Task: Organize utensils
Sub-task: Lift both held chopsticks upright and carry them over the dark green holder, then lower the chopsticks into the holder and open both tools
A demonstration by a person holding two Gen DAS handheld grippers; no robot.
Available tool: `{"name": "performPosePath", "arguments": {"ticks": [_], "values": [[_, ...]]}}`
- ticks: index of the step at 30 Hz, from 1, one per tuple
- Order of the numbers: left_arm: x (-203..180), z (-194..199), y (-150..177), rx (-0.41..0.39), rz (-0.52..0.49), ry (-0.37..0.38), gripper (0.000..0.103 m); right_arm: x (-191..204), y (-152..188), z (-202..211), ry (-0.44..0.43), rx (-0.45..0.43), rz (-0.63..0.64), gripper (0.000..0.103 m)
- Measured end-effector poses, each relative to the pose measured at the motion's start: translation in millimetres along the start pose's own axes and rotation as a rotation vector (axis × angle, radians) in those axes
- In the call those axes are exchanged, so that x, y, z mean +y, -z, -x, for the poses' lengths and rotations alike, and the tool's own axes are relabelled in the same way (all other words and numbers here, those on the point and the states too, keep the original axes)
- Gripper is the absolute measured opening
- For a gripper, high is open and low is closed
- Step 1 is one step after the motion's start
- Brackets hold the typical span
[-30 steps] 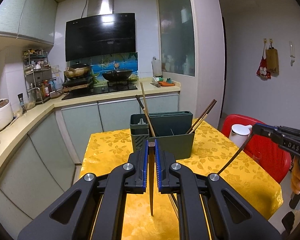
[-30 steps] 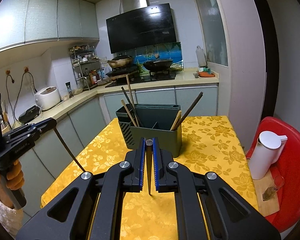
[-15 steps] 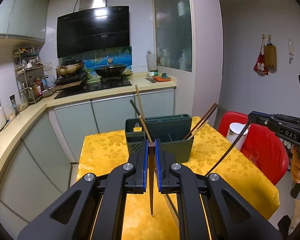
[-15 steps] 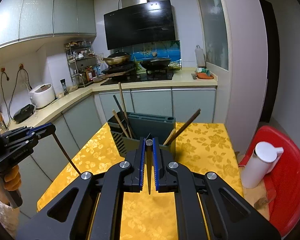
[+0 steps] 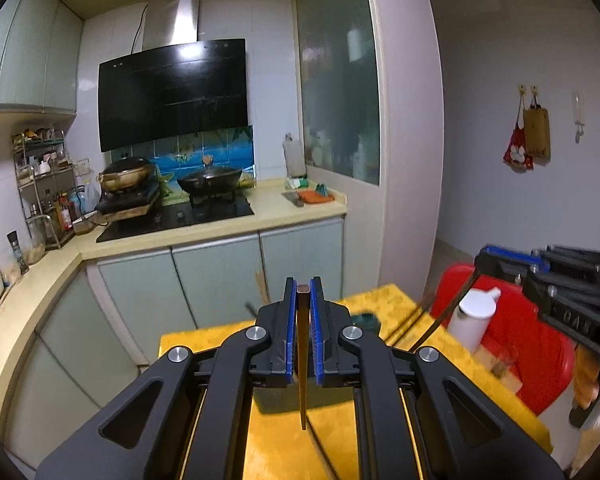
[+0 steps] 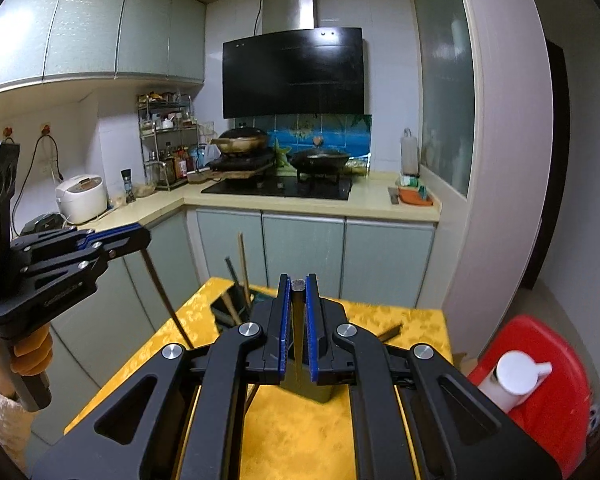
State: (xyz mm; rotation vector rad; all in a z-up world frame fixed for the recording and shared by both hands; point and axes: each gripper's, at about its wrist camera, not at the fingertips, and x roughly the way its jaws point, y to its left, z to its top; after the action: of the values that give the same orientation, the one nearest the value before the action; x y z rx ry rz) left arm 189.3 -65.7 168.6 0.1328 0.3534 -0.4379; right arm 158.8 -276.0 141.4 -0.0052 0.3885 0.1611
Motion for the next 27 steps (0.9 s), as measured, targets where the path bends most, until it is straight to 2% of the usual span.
{"name": "performPosePath", "arguments": {"ticks": [5,14,18,27], "values": [[0.0,-21.1,-28.1,-0.036,0.019,-0.003,0.006,-12.7,-12.9,-12.7,0.007,-0.001,-0.017,0.008],[-0.6,-68.7,-39.2,-0.033,0.059,0.002,0.006,-25.4,-21.5,-40.4,0.018,0.022,-0.058,0.008],[-1.9,-94.1,-23.9,0.018,0.068,0.013,0.006,-26.3,-14.1,-59.0,0.029,0.074,-0.054,0.008],[-4.4,-119.0,15.7,0.08,0.042,-0.014,0.007,-28.3,8.8,-100.1,0.045,0.179,-0.063,0.008]]}}
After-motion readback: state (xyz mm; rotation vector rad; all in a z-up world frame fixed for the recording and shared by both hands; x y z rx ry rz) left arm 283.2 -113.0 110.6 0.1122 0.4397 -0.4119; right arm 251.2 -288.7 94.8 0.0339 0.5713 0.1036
